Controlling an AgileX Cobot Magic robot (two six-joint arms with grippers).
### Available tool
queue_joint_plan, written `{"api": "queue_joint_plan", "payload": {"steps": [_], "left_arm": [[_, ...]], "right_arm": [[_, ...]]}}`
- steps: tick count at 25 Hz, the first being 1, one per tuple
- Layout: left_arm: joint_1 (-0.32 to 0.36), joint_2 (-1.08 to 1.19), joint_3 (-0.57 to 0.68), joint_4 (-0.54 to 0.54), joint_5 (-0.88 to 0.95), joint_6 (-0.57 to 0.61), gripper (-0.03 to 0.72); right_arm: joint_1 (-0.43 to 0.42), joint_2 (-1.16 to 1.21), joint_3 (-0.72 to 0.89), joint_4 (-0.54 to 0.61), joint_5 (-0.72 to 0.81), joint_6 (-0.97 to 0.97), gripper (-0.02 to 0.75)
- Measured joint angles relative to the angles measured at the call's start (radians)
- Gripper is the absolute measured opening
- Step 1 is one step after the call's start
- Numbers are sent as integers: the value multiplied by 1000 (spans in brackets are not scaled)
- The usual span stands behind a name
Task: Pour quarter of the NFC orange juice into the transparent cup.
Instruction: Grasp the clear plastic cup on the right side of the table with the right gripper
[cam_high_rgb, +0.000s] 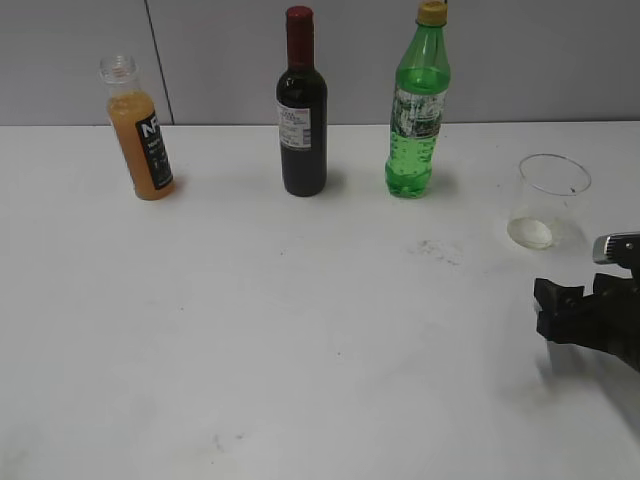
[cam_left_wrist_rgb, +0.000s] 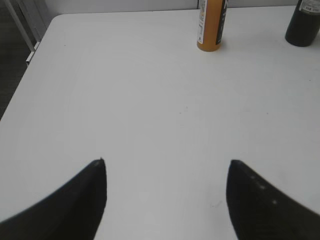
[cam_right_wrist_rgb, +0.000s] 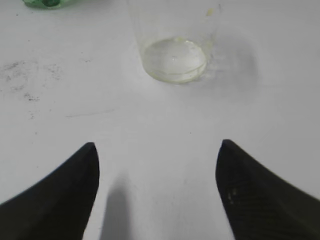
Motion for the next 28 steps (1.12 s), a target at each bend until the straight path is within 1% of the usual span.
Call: {"api": "queue_joint_plan", "payload": {"steps": [4,7,10,20,25,28], "left_arm": [[0,0,0,0,0,0,569],[0,0,0,0,0,0,569],[0,0,0,0,0,0,569],[0,0,0,0,0,0,569],[0,0,0,0,0,0,569],[0,0,0,0,0,0,569]], "right_arm": [[0,1,-18,2,0,-1,565],[0,6,-59,-8,-1,-1,639],[0,24,-102,-6,-6,-1,666],[0,105,-218,4,-7,-1,669],[1,135,-252,55,-8,13,669],[1,156,-273,61,-8,41,668]]}}
